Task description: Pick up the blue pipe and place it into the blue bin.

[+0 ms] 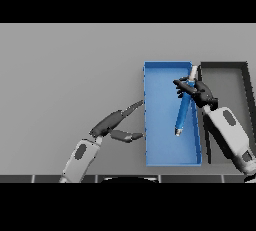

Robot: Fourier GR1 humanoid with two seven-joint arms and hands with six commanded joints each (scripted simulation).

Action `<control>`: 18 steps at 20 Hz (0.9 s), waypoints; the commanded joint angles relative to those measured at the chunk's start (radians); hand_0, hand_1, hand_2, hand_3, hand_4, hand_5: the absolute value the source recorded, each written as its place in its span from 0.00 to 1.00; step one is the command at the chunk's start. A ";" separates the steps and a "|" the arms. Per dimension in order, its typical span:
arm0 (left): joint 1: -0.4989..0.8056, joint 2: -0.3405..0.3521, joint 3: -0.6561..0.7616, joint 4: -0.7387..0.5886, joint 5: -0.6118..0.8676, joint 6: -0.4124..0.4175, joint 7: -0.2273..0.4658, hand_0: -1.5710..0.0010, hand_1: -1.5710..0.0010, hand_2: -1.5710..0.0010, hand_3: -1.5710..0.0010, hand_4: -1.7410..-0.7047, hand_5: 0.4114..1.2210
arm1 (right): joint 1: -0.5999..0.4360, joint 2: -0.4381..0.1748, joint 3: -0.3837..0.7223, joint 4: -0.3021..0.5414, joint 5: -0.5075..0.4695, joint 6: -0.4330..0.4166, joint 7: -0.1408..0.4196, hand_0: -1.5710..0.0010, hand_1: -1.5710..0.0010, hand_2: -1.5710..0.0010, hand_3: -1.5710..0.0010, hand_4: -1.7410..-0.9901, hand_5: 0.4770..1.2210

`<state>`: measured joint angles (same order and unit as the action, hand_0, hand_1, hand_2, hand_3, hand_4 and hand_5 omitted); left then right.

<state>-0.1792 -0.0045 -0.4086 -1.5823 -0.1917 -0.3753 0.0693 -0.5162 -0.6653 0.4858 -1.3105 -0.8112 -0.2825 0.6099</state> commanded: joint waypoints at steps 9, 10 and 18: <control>0.012 -0.006 -0.008 -0.006 -0.001 0.003 0.005 1.00 1.00 1.00 1.00 0.78 0.11 | -0.076 -0.128 0.233 -0.030 0.140 0.196 0.000 0.94 0.94 0.95 0.98 0.75 0.42; 0.011 0.001 -0.002 -0.006 0.004 -0.001 0.000 1.00 1.00 1.00 1.00 0.78 0.10 | -0.091 -0.143 0.241 -0.025 0.127 0.196 0.000 0.95 0.96 0.96 0.99 0.77 0.40; 0.032 0.008 -0.008 -0.014 -0.004 0.003 -0.013 1.00 1.00 1.00 1.00 0.78 0.10 | -0.088 -0.155 0.269 -0.030 0.157 0.251 -0.038 0.99 0.99 0.99 1.00 0.87 0.32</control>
<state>-0.1472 0.0036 -0.4163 -1.5958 -0.1952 -0.3729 0.0562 -0.6041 -0.8201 0.7545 -1.3407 -0.6541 -0.0313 0.5716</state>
